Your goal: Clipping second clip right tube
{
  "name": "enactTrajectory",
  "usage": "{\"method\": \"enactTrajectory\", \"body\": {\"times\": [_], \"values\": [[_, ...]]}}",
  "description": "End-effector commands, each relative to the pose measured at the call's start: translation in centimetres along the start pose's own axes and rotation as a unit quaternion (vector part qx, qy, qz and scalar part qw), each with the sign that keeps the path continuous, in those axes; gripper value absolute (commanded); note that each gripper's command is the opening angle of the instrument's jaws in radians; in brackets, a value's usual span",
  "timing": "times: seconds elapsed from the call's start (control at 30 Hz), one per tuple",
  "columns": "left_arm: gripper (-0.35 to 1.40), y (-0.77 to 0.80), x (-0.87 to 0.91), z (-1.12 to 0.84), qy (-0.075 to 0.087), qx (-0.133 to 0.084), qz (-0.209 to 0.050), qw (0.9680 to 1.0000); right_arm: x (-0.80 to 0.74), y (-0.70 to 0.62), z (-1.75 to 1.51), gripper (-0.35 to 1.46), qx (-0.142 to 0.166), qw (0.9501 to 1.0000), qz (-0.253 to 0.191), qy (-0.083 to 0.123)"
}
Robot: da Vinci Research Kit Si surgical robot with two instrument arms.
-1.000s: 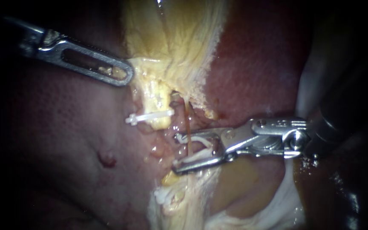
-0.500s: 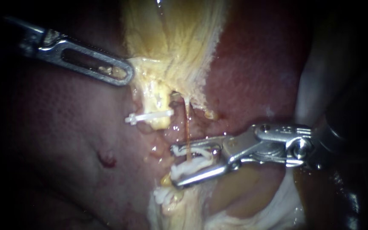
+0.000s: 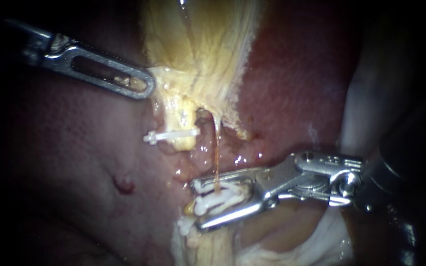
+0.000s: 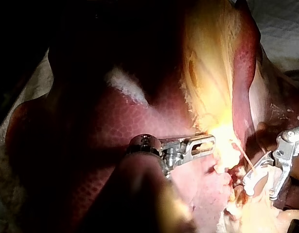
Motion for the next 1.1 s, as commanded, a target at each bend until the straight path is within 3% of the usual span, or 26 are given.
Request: {"method": "enactTrajectory", "body": {"times": [0.03,0.27,0.47,0.63,0.8,0.97,1.1], "values": [[-0.35,0.0,0.0,0.0,0.0,0.0,0.0,1.0,-0.01,0.01,-0.02,0.42,-0.001,1.0,0.0,0.0],[-0.35,0.0,0.0,0.0,0.0,0.0,0.0,1.0,0.0,0.01,-0.11,0.24,-0.007,1.0,0.001,0.002],[-0.35,0.0,0.0,0.0,0.0,0.0,0.0,1.0,0.01,0.03,-0.19,-0.15,-0.007,1.0,0.002,0.003],[-0.35,0.0,0.0,0.0,0.0,0.0,0.0,1.0,0.03,0.05,-0.26,-0.35,-0.015,0.9998,0.003,0.008],[-0.35,0.01,0.0,0.0,0.0,0.0,0.0,1.0,0.06,0.06,-0.31,-0.35,-0.016,0.9997,0.016,0.005],[-0.35,0.01,0.0,0.0,0.0,0.0,0.0,1.0,0.08,0.0,-0.31,-0.35,-0.03,0.9991,0.017,-0.026],[-0.35,0.01,0.0,0.0,0.0,0.0,0.0,1.0,0.09,-0.02,-0.29,-0.35,-0.03,0.9991,0.017,-0.026]]}}
